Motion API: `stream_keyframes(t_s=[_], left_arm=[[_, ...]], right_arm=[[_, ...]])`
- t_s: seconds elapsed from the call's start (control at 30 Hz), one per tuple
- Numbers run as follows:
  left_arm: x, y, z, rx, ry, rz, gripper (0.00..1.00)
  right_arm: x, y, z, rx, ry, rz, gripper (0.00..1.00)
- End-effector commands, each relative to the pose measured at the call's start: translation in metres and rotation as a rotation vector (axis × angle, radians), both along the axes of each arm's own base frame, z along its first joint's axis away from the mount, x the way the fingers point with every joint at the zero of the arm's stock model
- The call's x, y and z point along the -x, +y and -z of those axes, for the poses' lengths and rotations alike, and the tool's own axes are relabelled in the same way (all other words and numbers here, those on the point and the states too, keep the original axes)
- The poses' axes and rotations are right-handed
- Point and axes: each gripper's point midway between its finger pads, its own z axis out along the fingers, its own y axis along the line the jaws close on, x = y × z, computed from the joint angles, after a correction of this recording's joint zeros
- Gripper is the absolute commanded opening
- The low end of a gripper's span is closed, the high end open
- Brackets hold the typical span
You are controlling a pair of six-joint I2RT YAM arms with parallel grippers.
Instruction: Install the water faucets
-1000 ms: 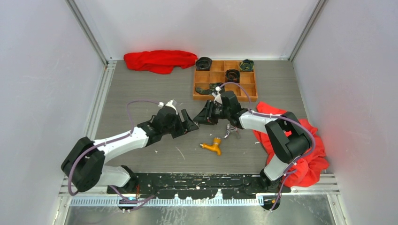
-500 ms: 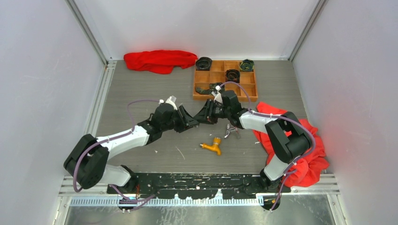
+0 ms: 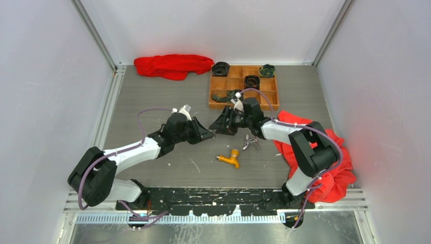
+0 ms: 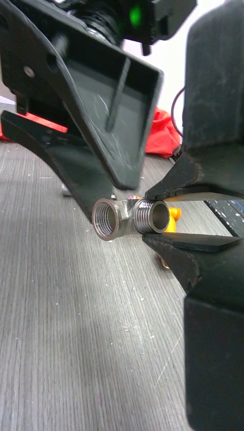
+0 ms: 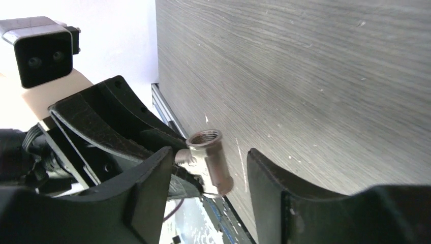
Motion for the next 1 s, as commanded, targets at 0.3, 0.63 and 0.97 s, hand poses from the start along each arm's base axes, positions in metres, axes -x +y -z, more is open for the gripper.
stream_keyframes(t_s=[0.3, 0.63, 0.97], left_arm=[[-0.004, 0.025, -0.141, 0.291, -0.551, -0.041, 0.00], [-0.007, 0.030, -0.180, 0.493, -0.626, -0.120, 0.00], [-0.003, 0.035, -0.181, 0.510, -0.624, -0.133, 0.00]], right_arm=[[0.022, -0.048, -0.140, -0.546, -0.372, 0.004, 0.81], [0.040, -0.016, -0.175, -0.753, -0.440, -0.056, 0.81], [0.036, 0.004, -0.178, -0.779, -0.439, -0.059, 0.78]])
